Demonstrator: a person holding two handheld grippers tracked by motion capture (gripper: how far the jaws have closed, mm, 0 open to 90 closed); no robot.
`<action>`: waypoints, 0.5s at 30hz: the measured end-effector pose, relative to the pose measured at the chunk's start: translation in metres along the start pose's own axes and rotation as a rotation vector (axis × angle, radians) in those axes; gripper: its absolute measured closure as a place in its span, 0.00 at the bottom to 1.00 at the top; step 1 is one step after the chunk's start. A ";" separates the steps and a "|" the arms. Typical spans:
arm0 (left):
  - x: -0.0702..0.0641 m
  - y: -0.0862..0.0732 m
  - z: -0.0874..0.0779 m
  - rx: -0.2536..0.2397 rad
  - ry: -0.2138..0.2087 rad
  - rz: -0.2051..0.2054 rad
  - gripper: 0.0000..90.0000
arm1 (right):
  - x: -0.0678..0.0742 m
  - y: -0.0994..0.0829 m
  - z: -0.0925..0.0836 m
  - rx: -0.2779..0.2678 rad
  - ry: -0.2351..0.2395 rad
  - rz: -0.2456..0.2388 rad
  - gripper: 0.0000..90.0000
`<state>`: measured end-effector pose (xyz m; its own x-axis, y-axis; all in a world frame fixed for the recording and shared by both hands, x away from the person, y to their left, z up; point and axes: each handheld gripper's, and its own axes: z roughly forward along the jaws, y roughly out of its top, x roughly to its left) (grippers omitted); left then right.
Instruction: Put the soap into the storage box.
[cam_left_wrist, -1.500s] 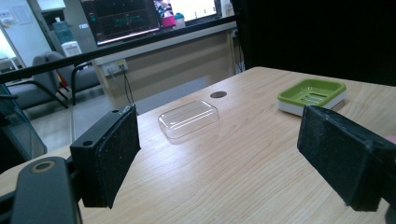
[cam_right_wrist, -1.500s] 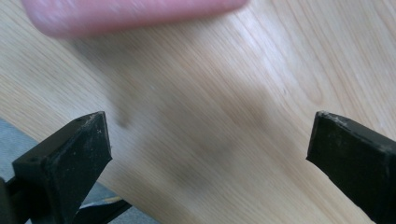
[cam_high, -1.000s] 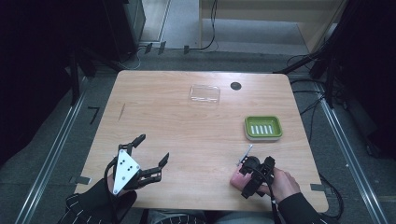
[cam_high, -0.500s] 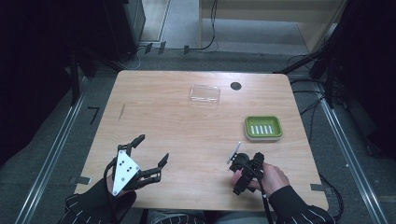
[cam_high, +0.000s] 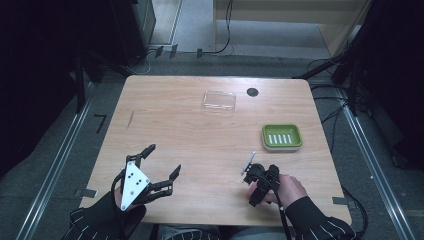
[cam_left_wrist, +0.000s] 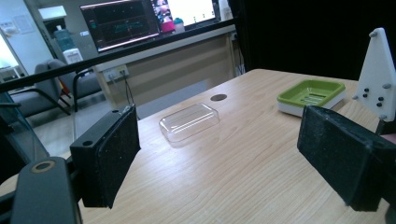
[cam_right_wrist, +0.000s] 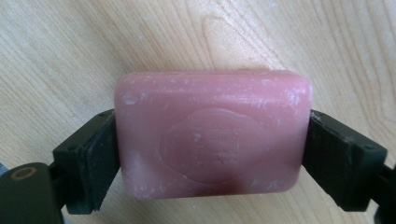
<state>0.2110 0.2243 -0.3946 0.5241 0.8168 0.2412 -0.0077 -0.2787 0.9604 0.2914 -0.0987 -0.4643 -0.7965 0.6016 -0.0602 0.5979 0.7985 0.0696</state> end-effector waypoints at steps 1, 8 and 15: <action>0.000 0.000 0.000 0.000 0.000 0.000 0.15 | 0.000 0.000 0.000 -0.001 0.001 0.000 0.14; 0.000 0.000 0.000 -0.002 -0.003 0.003 0.15 | 0.000 -0.001 0.000 -0.004 0.003 -0.007 0.15; -0.001 0.000 0.000 -0.003 -0.005 0.006 0.15 | 0.000 -0.001 0.000 -0.002 -0.001 -0.007 0.15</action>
<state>0.2106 0.2237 -0.3948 0.5283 0.8126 0.2460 -0.0134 -0.2818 0.9594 0.2908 -0.0990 -0.4648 -0.8008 0.5958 -0.0616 0.5919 0.8029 0.0709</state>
